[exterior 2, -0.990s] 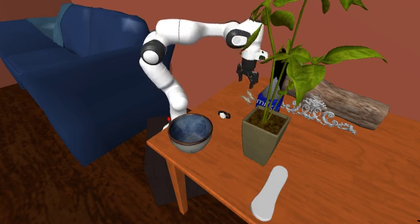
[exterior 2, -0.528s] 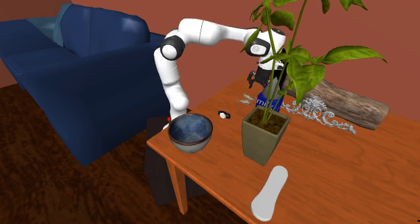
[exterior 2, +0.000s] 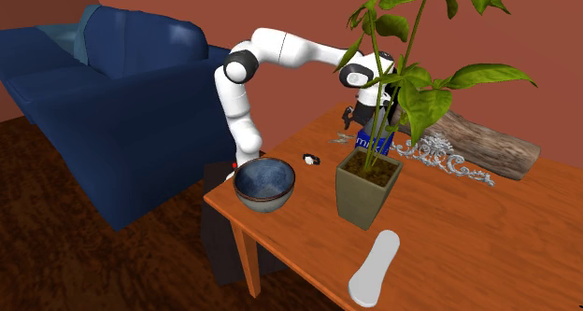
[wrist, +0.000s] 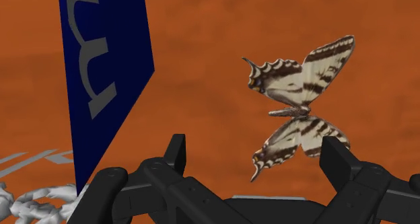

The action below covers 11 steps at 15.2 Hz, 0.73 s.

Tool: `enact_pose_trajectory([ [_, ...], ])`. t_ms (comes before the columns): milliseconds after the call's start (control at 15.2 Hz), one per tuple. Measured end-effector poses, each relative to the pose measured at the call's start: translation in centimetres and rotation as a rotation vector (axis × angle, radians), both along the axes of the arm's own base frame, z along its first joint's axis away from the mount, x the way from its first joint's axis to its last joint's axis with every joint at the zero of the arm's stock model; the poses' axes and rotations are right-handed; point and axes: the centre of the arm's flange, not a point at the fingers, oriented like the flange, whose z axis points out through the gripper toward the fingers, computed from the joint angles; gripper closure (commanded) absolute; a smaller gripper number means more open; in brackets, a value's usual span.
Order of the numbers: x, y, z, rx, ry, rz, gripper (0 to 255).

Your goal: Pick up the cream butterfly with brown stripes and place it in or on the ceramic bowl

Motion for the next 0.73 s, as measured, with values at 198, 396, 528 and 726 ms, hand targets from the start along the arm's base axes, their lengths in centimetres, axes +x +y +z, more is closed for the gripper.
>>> enact_pose_trajectory([
  [198,-0.02,-0.02,-0.2,0.0,0.0,0.0,0],
  [396,-0.03,-0.02,-0.22,0.0,0.0,0.0,255],
  [528,-0.03,-0.02,-0.22,0.0,0.0,0.0,255],
  [726,-0.03,-0.02,-0.22,0.0,0.0,0.0,255],
])
